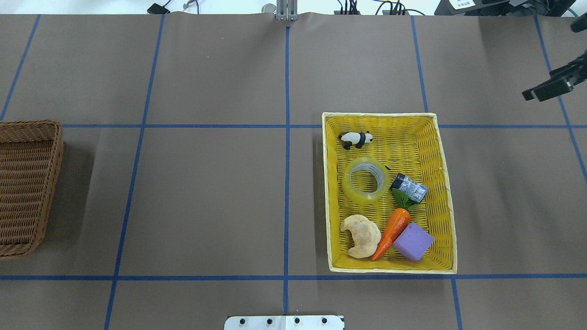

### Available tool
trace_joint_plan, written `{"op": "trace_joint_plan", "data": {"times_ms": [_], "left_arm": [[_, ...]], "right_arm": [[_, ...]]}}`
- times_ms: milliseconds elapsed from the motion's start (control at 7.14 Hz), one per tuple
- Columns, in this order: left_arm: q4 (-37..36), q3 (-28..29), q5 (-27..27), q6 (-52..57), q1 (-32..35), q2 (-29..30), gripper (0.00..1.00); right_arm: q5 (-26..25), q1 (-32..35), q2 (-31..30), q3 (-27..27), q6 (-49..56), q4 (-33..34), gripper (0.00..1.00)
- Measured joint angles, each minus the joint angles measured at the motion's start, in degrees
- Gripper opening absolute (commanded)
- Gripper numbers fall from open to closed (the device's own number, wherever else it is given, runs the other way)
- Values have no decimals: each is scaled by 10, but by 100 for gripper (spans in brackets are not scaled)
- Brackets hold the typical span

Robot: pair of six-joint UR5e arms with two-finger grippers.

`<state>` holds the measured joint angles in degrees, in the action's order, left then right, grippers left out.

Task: Move tape to another basket

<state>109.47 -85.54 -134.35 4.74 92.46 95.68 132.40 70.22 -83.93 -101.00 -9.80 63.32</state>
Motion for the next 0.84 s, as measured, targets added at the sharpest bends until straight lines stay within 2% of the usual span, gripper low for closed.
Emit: {"op": "trace_joint_plan", "data": {"times_ms": [280,561,841], "left_arm": [[2,-1,0,-3,0,0,99],[12,1,0,-4,0,-1,99],[28,8,0,-5,0,-2,99]], "right_arm": [[-34,-102,21,-42,-129,0,99],[-109,-204,44,-58,-220,11,94],[-172,-272,88,-61,-243,96,94]]}}
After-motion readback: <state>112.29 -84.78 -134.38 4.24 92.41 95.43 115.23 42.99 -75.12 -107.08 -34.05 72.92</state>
